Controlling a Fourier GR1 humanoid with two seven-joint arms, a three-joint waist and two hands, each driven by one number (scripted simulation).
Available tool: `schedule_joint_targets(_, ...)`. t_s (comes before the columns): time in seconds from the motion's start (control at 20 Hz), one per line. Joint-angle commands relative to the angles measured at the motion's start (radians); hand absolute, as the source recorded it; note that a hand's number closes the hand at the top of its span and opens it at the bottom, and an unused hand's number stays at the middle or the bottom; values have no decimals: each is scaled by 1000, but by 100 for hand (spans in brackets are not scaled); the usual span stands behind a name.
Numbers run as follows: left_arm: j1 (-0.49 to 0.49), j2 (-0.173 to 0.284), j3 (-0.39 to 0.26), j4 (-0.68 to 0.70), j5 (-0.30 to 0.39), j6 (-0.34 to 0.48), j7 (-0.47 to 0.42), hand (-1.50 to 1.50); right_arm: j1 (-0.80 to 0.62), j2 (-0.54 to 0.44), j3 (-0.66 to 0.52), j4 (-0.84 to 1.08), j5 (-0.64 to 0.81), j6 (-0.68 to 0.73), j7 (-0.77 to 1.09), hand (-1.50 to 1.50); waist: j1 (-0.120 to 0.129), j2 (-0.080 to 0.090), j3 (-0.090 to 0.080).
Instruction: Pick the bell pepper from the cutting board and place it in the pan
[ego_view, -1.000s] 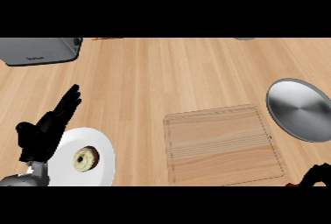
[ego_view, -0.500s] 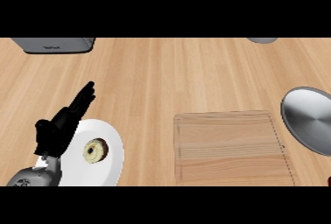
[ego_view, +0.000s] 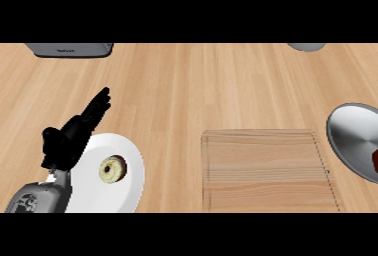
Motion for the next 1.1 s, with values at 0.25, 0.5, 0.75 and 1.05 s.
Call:
schedule_joint_targets(0.25, 41, -29, 15, -38, -24, -2, 8, 0, -348, -34, 3, 483, 84, -75, -145, 150, 6, -1, 0)
schedule_joint_targets(0.5, 1, -77, -29, -41, -78, 13, 41, 0, -445, -50, -26, 753, 98, -134, -309, 150, 3, 0, 0)
schedule_joint_targets(0.75, -60, -51, 11, 19, -41, -23, 21, 0, -524, -132, 55, 912, 237, -104, -24, -150, 36, 17, 0)
schedule_joint_targets(1.05, 6, -58, -20, -60, -49, -36, 34, 0, -645, -111, 31, 1100, 221, -45, -135, -150, 48, 15, 5)
